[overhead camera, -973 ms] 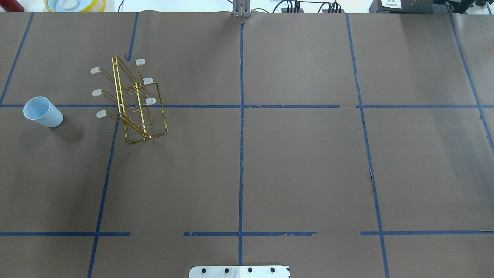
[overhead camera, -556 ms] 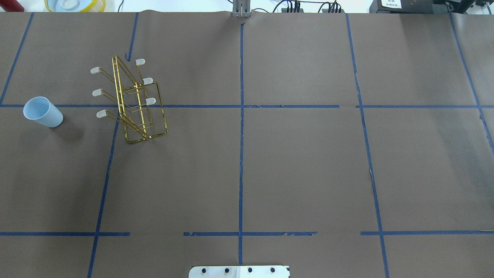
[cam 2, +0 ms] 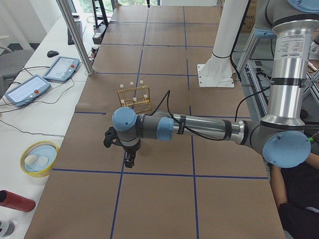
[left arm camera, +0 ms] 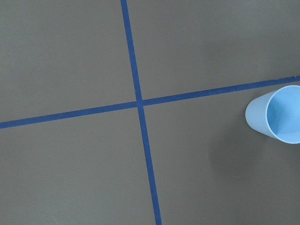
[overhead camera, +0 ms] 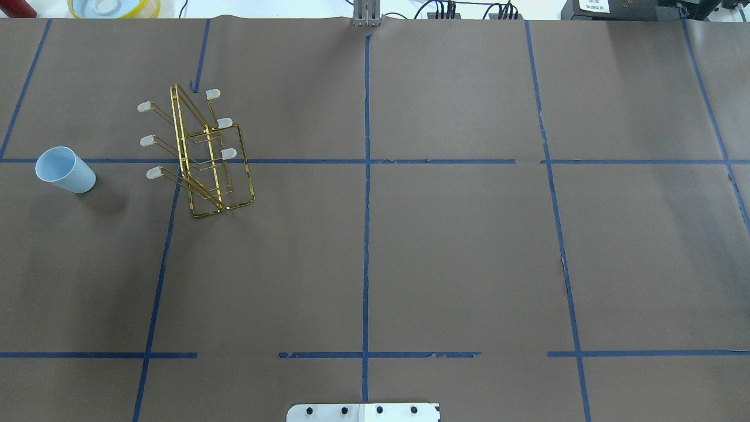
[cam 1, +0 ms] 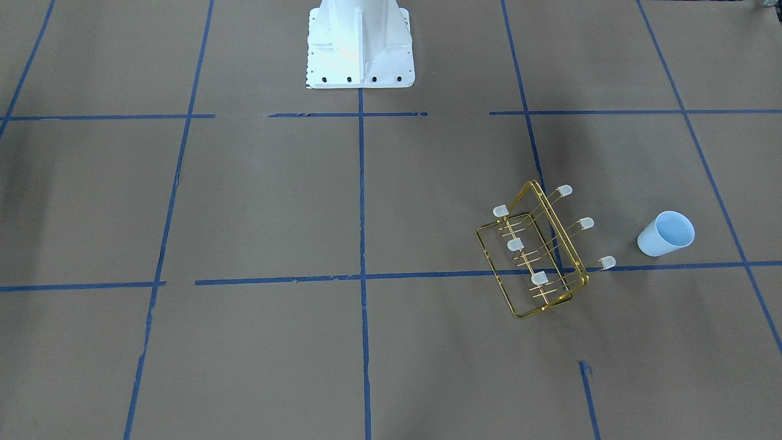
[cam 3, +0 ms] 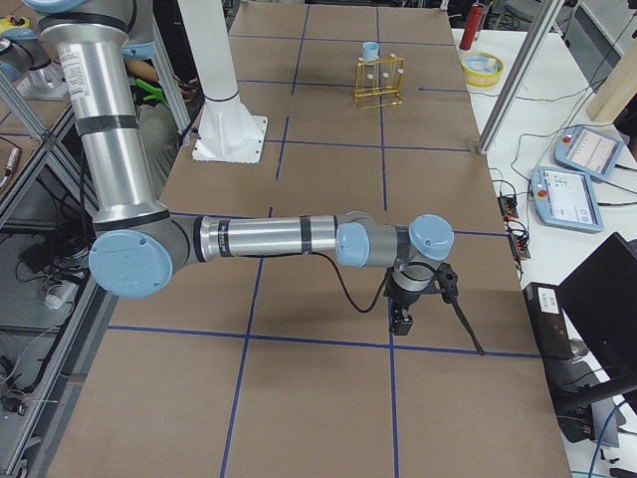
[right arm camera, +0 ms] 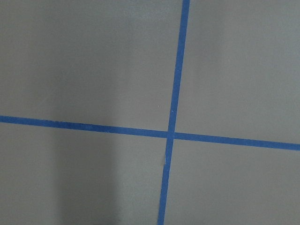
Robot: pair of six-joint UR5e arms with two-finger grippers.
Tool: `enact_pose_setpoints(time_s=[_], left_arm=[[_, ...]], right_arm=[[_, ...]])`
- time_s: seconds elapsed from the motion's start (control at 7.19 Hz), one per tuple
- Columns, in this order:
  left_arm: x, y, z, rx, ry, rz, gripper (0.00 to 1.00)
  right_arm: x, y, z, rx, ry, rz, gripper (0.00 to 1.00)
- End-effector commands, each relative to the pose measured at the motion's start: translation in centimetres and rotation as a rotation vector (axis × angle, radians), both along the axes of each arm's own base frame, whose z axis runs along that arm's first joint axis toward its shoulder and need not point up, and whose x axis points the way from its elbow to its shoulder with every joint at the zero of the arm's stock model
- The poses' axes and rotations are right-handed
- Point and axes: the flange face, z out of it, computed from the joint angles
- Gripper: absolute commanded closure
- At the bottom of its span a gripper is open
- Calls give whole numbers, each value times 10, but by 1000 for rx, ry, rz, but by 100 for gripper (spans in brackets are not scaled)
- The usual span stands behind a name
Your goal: Hang cup on cup holder
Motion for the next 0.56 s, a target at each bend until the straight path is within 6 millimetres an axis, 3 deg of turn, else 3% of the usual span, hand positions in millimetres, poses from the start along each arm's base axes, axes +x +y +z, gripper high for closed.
enact_pose_setpoints(time_s=[0.0, 0.42], left_arm=[[2, -4, -4, 6, 8, 3, 0], [2, -15, -28, -12, 17, -105, 0]], right_arm=[[0, 0, 0, 0, 0, 0, 0], [0, 0, 0, 0, 0, 0, 0]])
